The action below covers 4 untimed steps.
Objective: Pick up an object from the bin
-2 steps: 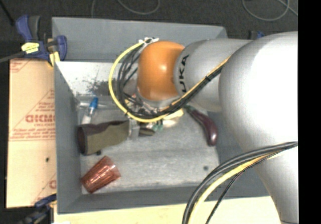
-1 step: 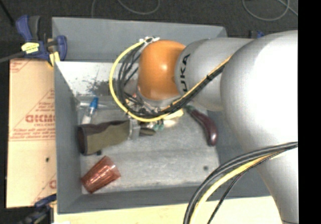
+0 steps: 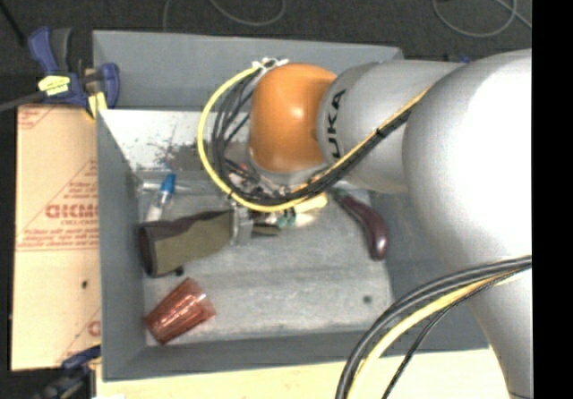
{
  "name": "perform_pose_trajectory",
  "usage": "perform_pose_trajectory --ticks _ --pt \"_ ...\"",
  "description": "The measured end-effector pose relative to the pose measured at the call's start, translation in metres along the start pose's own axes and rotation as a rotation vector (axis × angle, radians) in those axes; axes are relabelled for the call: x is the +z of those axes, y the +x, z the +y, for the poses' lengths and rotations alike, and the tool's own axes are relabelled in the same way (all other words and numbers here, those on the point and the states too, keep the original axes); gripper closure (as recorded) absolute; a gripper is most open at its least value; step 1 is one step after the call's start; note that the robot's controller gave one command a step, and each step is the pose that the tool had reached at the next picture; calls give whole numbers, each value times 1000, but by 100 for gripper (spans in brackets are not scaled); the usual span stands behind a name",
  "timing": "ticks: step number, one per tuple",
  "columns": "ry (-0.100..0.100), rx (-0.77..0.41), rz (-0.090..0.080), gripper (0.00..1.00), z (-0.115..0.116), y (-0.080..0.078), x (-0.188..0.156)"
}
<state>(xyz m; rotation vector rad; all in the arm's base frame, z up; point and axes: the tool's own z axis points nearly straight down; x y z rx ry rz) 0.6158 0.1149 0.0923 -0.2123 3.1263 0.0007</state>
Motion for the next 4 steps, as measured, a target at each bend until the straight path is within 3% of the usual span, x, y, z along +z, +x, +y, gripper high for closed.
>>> perform_pose_trajectory --ticks 4 --pt "0 3 -8 100 -1 -2 -61"
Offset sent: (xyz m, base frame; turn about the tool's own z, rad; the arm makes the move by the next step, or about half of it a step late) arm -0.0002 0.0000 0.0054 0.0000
